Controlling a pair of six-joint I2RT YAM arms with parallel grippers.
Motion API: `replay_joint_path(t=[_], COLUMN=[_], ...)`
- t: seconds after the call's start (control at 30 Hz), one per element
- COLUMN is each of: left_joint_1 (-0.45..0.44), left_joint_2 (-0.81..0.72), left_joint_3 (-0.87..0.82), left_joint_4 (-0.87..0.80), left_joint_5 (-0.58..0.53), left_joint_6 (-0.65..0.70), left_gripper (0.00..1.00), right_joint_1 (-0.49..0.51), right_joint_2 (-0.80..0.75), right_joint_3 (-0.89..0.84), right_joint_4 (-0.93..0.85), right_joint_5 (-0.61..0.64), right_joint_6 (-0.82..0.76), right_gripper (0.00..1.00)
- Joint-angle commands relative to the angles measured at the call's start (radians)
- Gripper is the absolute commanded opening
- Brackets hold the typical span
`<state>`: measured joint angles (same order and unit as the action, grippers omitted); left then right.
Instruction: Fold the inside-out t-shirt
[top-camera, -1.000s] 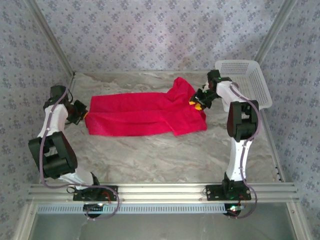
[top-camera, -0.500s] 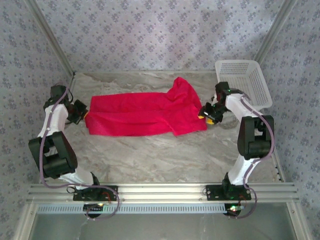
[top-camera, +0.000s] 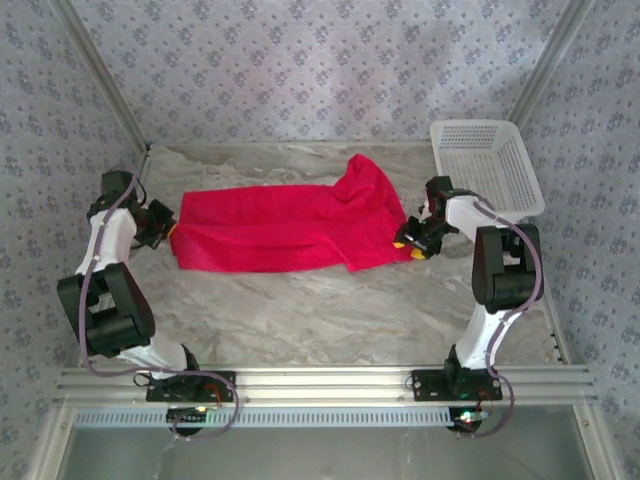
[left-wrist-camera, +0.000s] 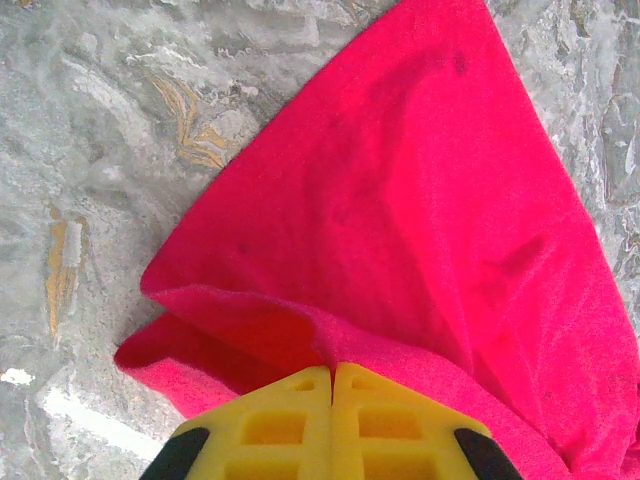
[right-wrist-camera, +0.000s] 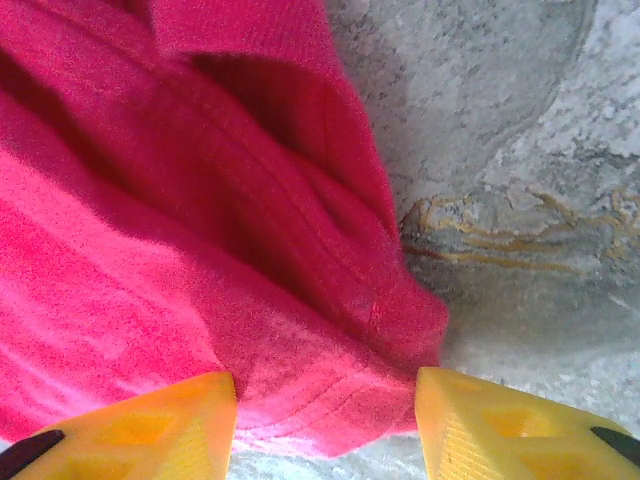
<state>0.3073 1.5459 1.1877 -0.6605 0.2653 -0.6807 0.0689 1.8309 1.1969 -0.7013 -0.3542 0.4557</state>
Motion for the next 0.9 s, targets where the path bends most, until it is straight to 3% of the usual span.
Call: replay_joint_path(t=[0.0, 0.1, 0.27, 0.5, 0.63, 0.87], left_joint_1=[-0.003, -0.004, -0.004, -0.004, -0.004, -0.004], left_joint_2=[-0.015, -0.018, -0.018, -0.021, -0.022, -0.022], left_joint_3=[0.002, 0.007, 0.012, 0.021, 0.023, 0.022], left_joint_4=[-0.009, -0.011, -0.013, -0.013, -0.013, -0.014], left_joint_5=[0.008, 0.006, 0.008, 0.008, 0.009, 0.009], left_joint_6=[0.019, 0.018, 0.016, 0.017, 0.017, 0.022], left_gripper=[0.0, 0.0, 0.0, 0.0, 0.0, 0.0], right_joint_1=[0.0, 0.0, 0.002, 0.012, 0.016, 0.019], right_joint_2=[0.027, 0.017, -0.007, -0.046, -0.055, -0.034], right_joint_3=[0.016, 0.031, 0.046, 0.066, 0.077, 0.082], right_joint_4=[0.004, -0.004, -0.031, -0.087, -0.11, -0.098], right_joint_5=[0.009, 0.016, 0.029, 0.043, 0.048, 0.043], right_joint_6=[0.012, 0.013, 0.004, -0.013, -0.024, -0.019], right_gripper=[0.5, 0.44, 0.16, 0.17, 0.27, 0.29])
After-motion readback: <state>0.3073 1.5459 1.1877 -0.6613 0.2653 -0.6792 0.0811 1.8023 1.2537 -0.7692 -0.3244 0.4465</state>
